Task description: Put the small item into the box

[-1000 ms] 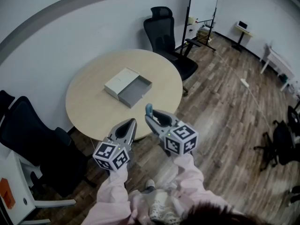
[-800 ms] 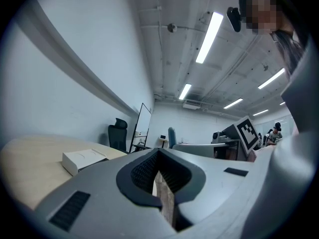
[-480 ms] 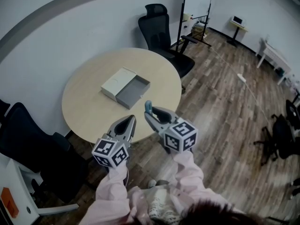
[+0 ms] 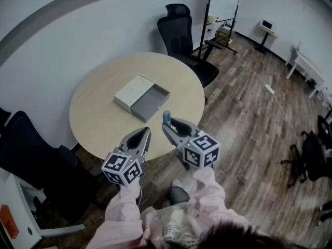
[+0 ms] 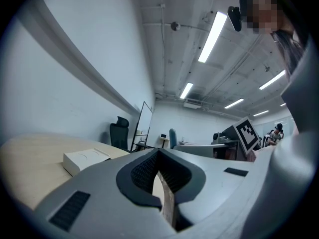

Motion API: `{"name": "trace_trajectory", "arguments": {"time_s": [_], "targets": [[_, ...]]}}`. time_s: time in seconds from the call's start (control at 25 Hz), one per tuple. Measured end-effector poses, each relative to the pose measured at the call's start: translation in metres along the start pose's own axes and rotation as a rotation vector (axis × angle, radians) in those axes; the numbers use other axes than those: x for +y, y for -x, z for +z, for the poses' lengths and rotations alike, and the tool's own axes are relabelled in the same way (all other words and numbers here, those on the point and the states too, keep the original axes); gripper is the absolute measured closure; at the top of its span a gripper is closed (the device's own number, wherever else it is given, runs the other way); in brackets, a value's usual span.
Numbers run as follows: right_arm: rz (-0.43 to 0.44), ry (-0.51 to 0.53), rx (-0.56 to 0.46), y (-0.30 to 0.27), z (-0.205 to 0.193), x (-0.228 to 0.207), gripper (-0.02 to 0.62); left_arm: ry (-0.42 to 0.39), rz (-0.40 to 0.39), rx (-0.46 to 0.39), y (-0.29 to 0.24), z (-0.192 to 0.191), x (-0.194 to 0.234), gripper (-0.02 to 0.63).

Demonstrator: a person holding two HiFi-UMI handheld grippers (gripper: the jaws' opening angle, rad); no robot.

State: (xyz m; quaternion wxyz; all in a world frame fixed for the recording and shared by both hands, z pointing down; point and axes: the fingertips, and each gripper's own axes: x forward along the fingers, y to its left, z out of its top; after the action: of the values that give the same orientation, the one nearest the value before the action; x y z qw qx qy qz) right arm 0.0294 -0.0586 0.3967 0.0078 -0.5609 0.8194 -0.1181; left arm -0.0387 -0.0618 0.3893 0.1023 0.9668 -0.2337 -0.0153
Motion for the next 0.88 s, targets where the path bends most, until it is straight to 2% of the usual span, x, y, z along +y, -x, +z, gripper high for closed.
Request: {"name": "trace_trajectory", "arguments": {"time_s": [0.88], "targets": [[0.084, 0.002, 0.049, -0.069, 0.016, -0.084, 0.466, 0.021, 0.068, 0.01, -0.093, 0.0, 0.053, 0.595]]}}
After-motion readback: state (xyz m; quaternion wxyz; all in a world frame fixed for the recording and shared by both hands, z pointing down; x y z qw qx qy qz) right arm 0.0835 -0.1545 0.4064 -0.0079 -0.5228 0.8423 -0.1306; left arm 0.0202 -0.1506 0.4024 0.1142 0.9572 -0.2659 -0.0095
